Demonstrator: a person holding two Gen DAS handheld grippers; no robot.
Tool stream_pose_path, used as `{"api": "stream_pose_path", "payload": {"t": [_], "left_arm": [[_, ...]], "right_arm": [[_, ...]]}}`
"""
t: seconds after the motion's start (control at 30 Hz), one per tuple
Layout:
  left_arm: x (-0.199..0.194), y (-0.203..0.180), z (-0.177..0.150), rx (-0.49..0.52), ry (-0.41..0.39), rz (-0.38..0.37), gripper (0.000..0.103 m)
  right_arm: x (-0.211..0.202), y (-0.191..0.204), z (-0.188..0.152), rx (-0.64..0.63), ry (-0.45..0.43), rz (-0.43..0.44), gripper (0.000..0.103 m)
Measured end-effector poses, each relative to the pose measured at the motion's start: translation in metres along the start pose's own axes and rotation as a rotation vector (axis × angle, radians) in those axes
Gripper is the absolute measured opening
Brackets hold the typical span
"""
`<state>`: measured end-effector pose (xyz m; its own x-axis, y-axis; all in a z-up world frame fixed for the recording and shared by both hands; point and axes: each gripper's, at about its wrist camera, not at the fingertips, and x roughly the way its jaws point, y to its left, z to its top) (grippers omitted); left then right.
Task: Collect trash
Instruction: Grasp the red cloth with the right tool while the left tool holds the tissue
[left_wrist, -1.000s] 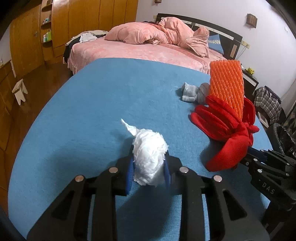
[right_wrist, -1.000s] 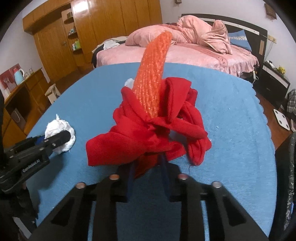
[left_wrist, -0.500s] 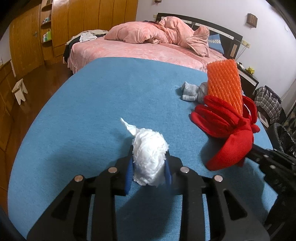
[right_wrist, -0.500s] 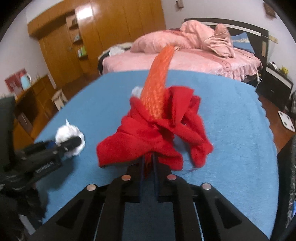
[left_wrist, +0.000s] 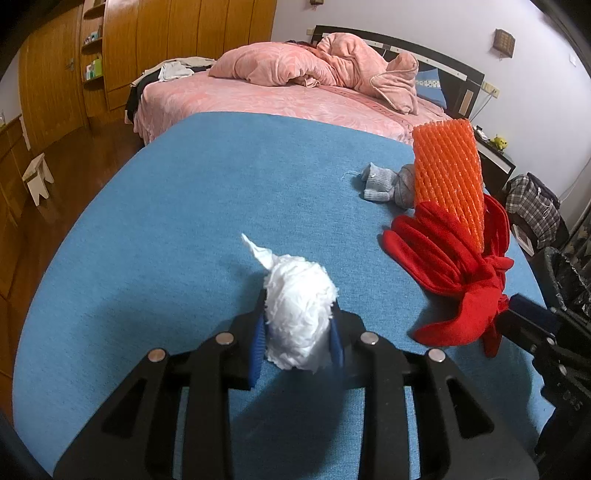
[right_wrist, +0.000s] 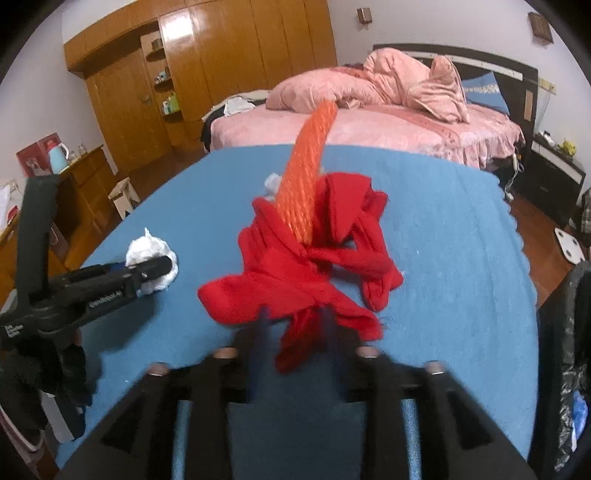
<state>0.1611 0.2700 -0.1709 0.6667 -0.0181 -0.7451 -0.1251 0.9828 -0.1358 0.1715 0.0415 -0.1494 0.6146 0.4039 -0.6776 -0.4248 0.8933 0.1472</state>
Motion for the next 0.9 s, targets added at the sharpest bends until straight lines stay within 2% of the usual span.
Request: {"api": "stream_pose_path", "payload": {"t": [0.1, 0.3, 0.37, 0.43, 0.53, 0.63, 0.9], "left_arm": [[0.000, 0.000, 0.000, 0.000, 0.000, 0.001, 0.029], [0.000, 0.001, 0.000, -0.001, 0.002, 0.000, 0.030], [0.000, 0.001, 0.000, -0.001, 0.002, 0.000, 0.030], [0.000, 0.001, 0.000, -0.001, 0.002, 0.000, 0.030], [0.000, 0.001, 0.000, 0.001, 0.003, 0.001, 0.030], [0.001, 0.002, -0.001, 0.003, 0.003, 0.004, 0.030], [-0.001, -0.003, -0.001, 0.021, -0.007, 0.013, 0.027]], "right_arm": [[0.001, 0.002, 0.002, 0.001, -0.009, 0.005, 0.059], [0.018, 0.005, 0.009, 0.004, 0.016, 0.011, 0.059], [0.026, 0.004, 0.010, 0.003, 0.042, 0.015, 0.050], [0.033, 0.003, 0.009, 0.010, 0.074, 0.026, 0.031], [0.032, -0.001, 0.007, 0.022, 0.075, 0.044, 0.015], [0.024, 0.000, 0.003, 0.017, 0.051, 0.068, 0.010], [-0.009, -0.010, 0.005, 0.036, -0.016, 0.072, 0.010]]}}
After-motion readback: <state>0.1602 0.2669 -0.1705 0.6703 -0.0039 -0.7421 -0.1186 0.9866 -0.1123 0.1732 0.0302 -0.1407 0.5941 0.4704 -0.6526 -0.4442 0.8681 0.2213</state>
